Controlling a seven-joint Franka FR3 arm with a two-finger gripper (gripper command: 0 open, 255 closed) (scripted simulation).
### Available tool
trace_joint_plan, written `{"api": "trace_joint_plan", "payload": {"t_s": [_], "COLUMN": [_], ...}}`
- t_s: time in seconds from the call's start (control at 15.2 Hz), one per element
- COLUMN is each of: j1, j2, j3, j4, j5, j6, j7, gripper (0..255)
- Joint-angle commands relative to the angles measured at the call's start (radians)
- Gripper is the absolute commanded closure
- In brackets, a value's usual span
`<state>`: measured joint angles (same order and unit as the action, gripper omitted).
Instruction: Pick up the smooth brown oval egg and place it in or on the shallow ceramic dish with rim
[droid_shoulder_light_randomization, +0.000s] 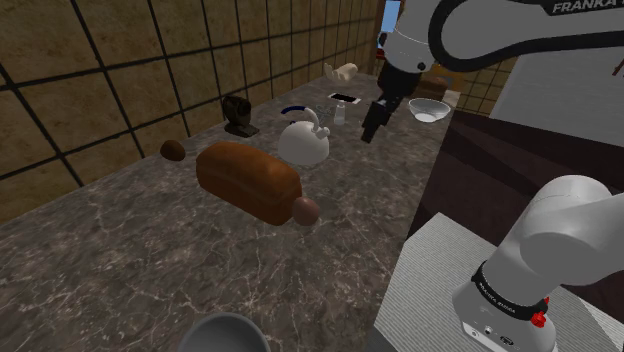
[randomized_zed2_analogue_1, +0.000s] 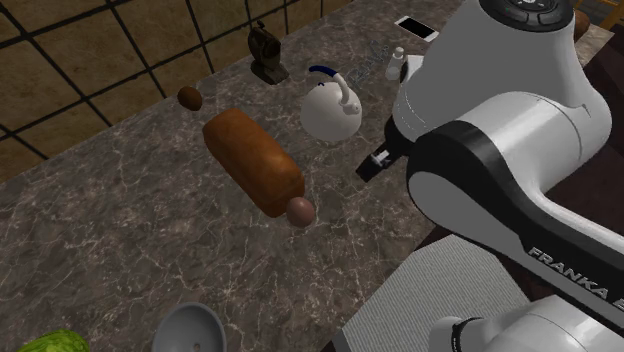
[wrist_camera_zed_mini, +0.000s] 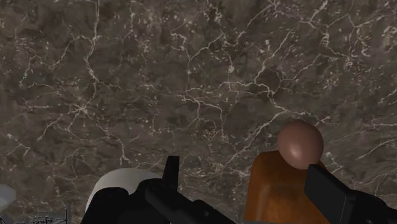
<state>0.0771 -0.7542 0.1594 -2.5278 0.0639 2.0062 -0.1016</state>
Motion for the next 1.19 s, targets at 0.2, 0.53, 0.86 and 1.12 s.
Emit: {"api": "trace_joint_plan", "payload": {"t_s": [0.2, 0.53, 0.86, 1.12], "j1": [0.043, 0.077, 0.084, 0.047], "j2": [0.057, 0.172, 0.336, 0.466], "j3": [0.059, 0.13, 0.218, 0.295], "j4": [-0.099, -0.159, -0.176, -0.164], "j5": [0.046, 0.081, 0.08, 0.029], "j6": [0.208, 0.433, 0.667, 0.814], "j7": [0.034, 0.073, 0.131, 0.196], "gripper": [0, 0, 0, 0]}}
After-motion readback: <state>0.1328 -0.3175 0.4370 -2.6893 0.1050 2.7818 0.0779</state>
